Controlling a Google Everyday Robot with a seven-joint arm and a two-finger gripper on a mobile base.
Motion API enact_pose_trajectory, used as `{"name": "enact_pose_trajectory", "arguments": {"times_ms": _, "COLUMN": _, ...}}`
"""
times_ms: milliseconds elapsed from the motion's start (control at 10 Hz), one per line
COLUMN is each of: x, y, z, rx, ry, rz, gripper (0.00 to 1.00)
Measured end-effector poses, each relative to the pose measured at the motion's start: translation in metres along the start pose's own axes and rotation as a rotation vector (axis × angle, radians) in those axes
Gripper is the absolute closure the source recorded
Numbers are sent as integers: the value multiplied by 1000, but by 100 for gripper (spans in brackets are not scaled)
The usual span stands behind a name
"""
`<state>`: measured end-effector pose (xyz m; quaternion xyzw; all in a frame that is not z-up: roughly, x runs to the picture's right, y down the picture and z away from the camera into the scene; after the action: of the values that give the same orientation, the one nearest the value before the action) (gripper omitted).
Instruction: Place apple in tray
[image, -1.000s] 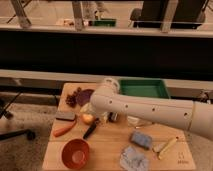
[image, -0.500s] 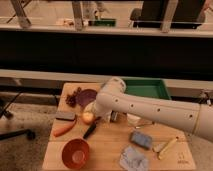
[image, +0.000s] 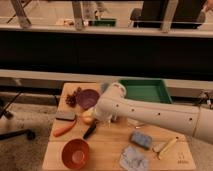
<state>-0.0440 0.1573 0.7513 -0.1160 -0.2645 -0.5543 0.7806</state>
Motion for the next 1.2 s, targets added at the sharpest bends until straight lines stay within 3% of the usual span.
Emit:
{"name": "enact_pose_trajectory", "arguments": {"times_ms": 200, "x": -9, "y": -9, "z": 6, "rx": 1, "ry": 5, "rz": -94, "gripper": 20}}
{"name": "enact_pose_trajectory", "arguments": {"times_ms": 500, "x": -22, "y": -24, "z": 15, "rx": 8, "ry": 24, "rz": -181, "gripper": 20}}
{"name": "enact_pose_trajectory", "arguments": {"times_ms": 800, "x": -22, "y": -42, "z": 23, "rx": 15, "ry": 41, "rz": -207, "gripper": 20}}
{"name": "enact_pose_trajectory", "arguments": {"times_ms": 1200, "x": -6, "y": -57, "z": 30, "rx": 14, "ry": 47, "rz": -217, "gripper": 20}}
